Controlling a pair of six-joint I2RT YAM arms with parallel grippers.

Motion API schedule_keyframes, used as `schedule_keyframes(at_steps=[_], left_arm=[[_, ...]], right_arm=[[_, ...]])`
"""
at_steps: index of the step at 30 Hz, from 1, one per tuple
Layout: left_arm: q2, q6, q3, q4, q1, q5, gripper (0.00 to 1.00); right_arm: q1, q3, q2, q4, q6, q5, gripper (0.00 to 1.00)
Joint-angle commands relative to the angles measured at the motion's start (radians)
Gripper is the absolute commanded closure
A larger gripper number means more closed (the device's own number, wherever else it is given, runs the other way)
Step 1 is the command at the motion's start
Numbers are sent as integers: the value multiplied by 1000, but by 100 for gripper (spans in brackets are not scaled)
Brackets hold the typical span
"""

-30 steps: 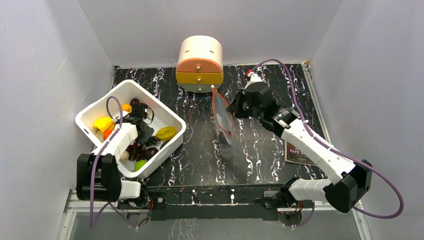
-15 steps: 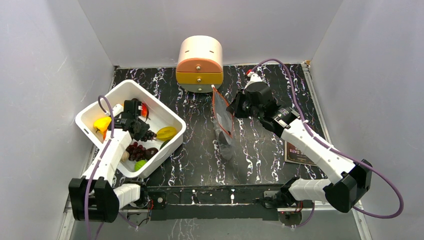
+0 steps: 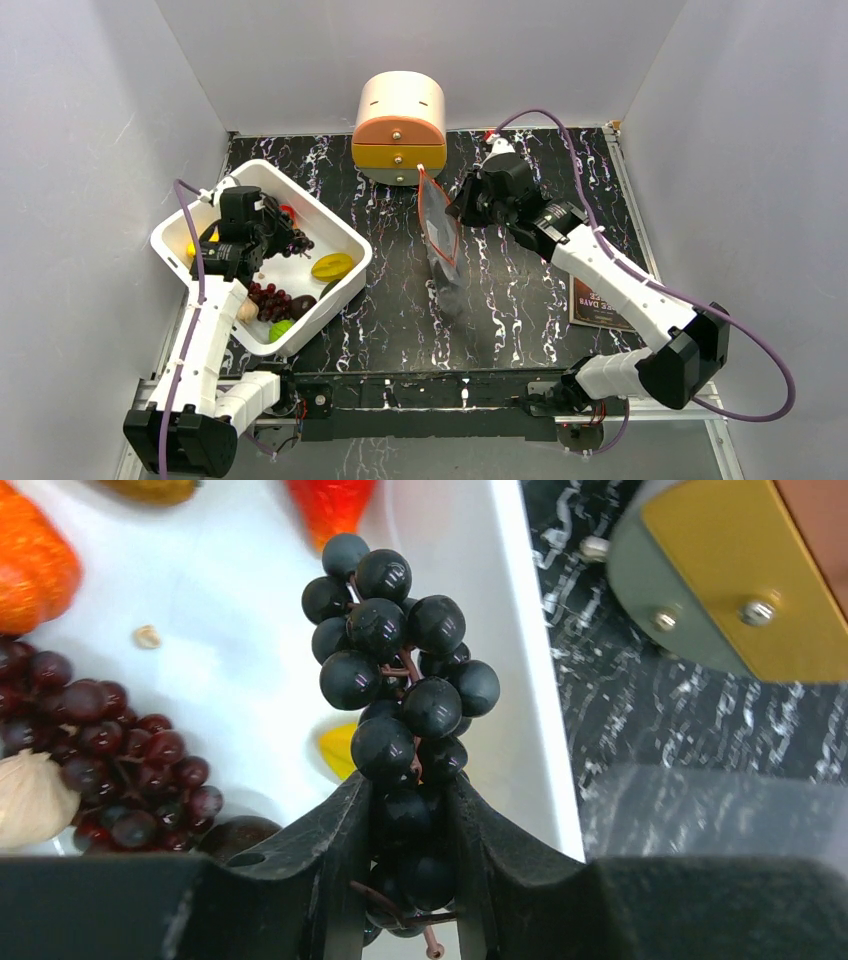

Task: Place the food in the zip-top bag and seal the zipper
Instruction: Pick up the fake fruit from the bin, then place the fake fruit in the zipper food storage bag.

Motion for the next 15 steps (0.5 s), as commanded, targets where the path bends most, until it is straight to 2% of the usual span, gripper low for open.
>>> schedule_keyframes(at_steps=[1, 9, 15], left_arm=[[-37, 69, 42, 79, 5, 175, 76], [-30, 26, 31, 215, -5, 408, 75], [-23, -44, 15, 372, -72, 526, 75]], right_arm=[[-2, 50, 29, 22, 49, -20, 100], [-2, 24, 45, 91, 103, -96, 100], [-1, 30, 61, 121, 131, -125, 100]])
